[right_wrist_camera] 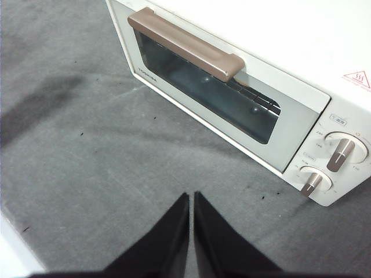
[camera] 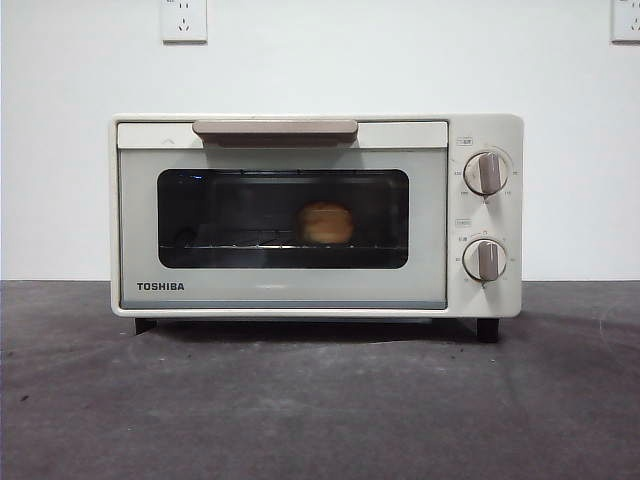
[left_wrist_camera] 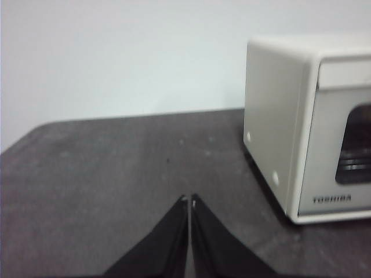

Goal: The left arm flap open the oven, the right arm pick bread and place it into oven, the left arm flap close the oven

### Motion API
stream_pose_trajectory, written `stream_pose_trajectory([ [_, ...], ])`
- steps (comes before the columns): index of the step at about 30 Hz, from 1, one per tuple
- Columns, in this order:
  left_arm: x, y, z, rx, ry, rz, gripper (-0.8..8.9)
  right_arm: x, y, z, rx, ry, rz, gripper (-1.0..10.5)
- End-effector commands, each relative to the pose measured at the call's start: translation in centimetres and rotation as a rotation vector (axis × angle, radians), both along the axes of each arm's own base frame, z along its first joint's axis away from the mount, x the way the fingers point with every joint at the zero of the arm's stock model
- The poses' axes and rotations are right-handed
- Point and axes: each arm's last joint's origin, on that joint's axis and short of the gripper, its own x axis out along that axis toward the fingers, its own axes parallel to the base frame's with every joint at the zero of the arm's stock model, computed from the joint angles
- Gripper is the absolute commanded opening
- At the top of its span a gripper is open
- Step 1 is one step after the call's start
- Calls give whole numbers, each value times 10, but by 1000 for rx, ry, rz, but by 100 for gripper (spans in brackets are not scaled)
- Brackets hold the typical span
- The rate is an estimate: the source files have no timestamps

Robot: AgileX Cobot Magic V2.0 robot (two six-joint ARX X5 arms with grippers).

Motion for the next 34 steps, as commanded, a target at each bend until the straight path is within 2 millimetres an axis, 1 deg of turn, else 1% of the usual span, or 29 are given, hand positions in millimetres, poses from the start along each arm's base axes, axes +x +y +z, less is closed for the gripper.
stream_pose_trajectory([
  [1, 1, 0, -6, -3, 9, 5, 19, 0, 3, 1, 12, 0, 0, 8],
  [10, -1, 0, -21, -4, 162, 5, 19, 0, 3, 1, 12, 0, 0, 8],
  [34, -1, 0, -21, -6, 164, 5, 19, 0, 3, 1, 11, -1, 0, 8],
])
